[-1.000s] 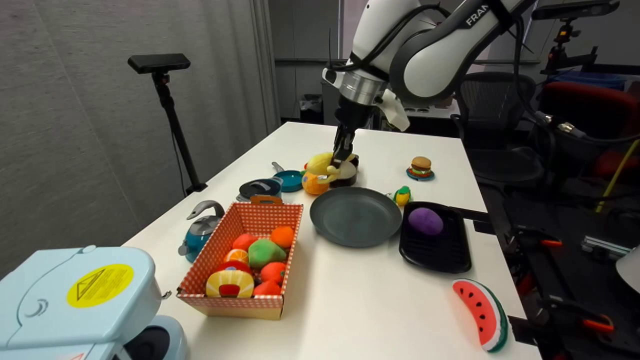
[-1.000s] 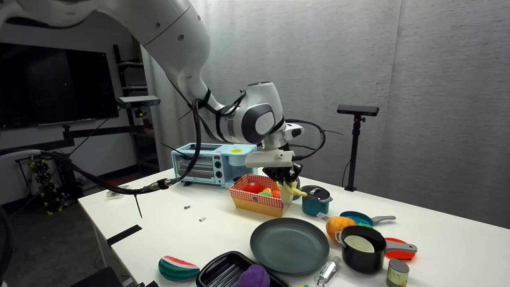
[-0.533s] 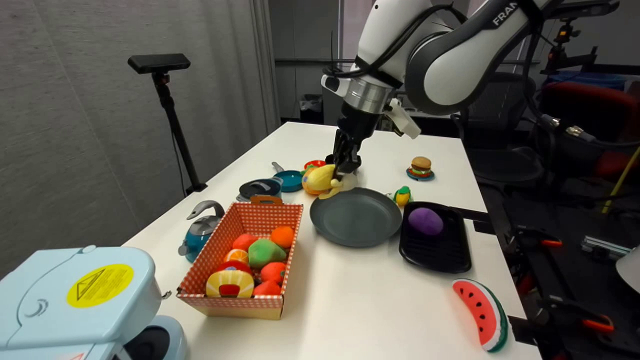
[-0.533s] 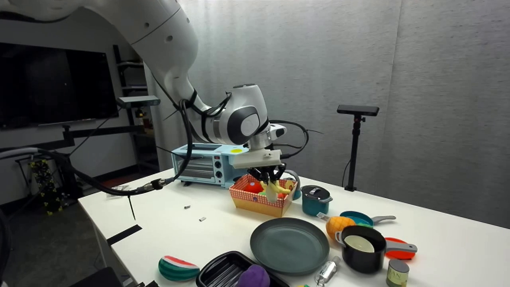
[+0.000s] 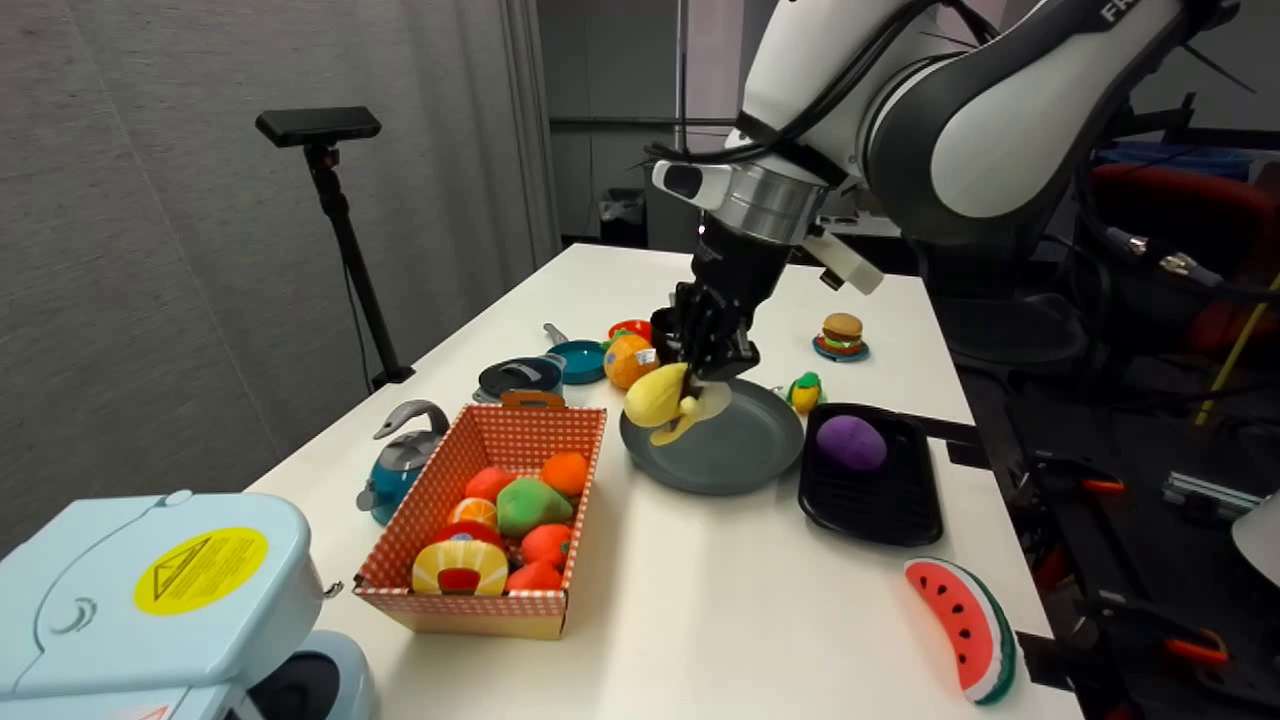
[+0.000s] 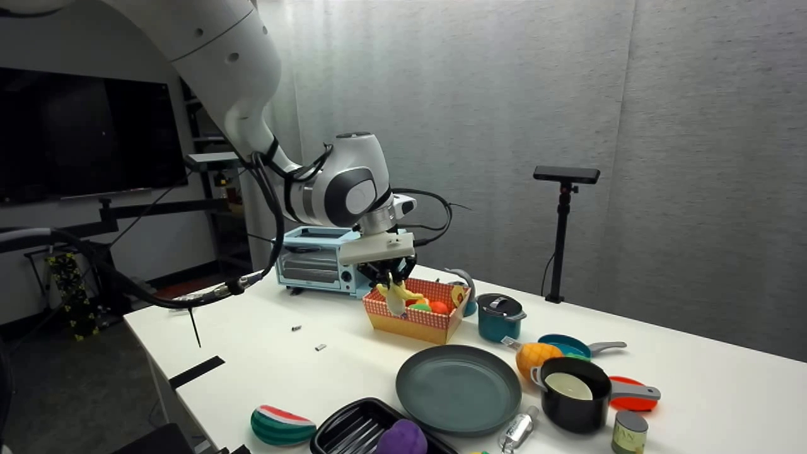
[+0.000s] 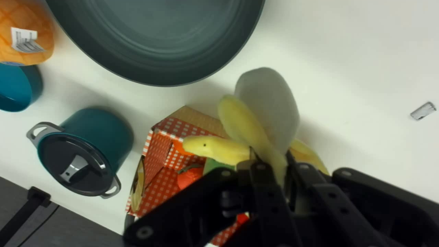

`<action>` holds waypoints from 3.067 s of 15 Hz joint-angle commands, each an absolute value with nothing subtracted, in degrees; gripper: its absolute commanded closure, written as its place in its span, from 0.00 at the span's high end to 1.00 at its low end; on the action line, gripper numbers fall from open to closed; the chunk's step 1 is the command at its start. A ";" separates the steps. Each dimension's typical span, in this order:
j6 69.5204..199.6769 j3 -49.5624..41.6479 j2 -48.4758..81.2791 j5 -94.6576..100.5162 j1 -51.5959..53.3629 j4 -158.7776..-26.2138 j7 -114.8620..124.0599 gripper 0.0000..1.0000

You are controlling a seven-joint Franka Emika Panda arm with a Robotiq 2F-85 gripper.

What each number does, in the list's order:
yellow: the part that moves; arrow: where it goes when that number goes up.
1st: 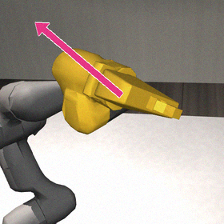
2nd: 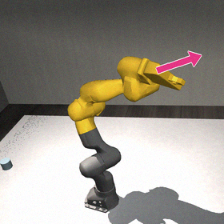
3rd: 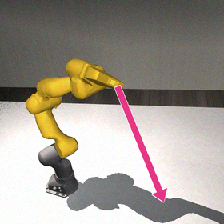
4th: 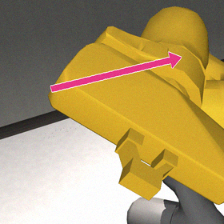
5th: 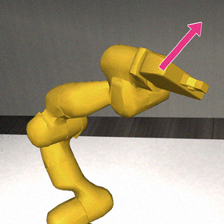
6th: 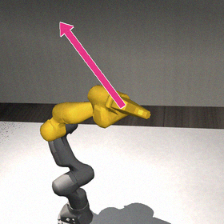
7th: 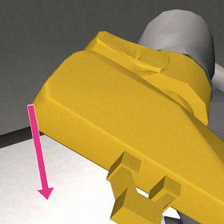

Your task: Put the banana plush toy on the black tray

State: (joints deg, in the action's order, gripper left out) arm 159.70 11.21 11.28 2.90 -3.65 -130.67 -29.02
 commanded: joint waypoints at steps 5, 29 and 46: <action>157.98 15.95 3.37 -11.53 -3.12 -138.74 -43.39 0.03; 150.38 -0.92 -10.41 -2.18 -0.63 -157.99 -44.30 0.03; 154.20 -5.41 -0.89 7.12 -3.96 -157.83 -31.28 0.96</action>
State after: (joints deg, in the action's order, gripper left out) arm 153.66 -5.44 -1.21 4.33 -3.30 -157.87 -33.41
